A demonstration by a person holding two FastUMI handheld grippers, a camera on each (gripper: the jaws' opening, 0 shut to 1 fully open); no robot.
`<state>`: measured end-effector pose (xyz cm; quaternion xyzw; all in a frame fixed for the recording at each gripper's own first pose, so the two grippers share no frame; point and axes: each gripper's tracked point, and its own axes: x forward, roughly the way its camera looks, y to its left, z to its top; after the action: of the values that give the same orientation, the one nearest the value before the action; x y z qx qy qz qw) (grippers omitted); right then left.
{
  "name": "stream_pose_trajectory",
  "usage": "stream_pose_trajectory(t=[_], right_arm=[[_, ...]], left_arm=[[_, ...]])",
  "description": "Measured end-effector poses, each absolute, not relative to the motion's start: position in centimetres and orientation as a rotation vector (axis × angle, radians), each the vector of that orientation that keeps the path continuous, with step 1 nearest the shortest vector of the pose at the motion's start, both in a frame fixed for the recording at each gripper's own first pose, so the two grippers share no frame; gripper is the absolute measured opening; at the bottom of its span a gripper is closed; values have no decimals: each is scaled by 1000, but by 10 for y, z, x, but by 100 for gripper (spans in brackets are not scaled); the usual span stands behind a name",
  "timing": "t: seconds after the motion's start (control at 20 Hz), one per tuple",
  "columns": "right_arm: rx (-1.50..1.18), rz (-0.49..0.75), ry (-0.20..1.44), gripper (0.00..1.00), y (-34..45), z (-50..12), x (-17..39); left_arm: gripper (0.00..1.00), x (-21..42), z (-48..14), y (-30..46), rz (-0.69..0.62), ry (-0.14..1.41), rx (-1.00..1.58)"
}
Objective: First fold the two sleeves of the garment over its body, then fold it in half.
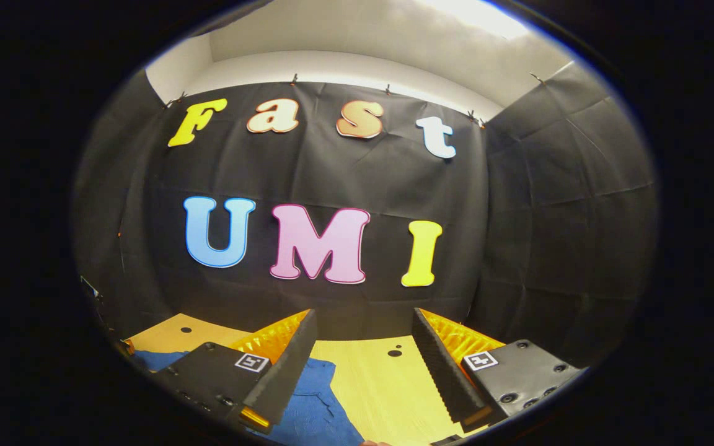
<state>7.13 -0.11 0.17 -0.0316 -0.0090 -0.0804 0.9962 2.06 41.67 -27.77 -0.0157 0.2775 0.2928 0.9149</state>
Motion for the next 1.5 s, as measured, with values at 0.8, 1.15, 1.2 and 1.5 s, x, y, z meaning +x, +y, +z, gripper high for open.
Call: stream_pose_trajectory(t=[0.8,1.15,1.2,1.5], right_arm=[[-80,-135,30,88,26,-8,99],[-54,-144,65,88,28,-21,103],[-52,-146,65,88,27,-21,103],[-45,-158,77,88,22,-25,103]], left_arm=[[84,1,-370,467,695,775,-188],[83,-2,-373,466,674,753,-212],[83,-1,-373,466,665,747,-224],[43,15,-373,455,545,778,-200]])
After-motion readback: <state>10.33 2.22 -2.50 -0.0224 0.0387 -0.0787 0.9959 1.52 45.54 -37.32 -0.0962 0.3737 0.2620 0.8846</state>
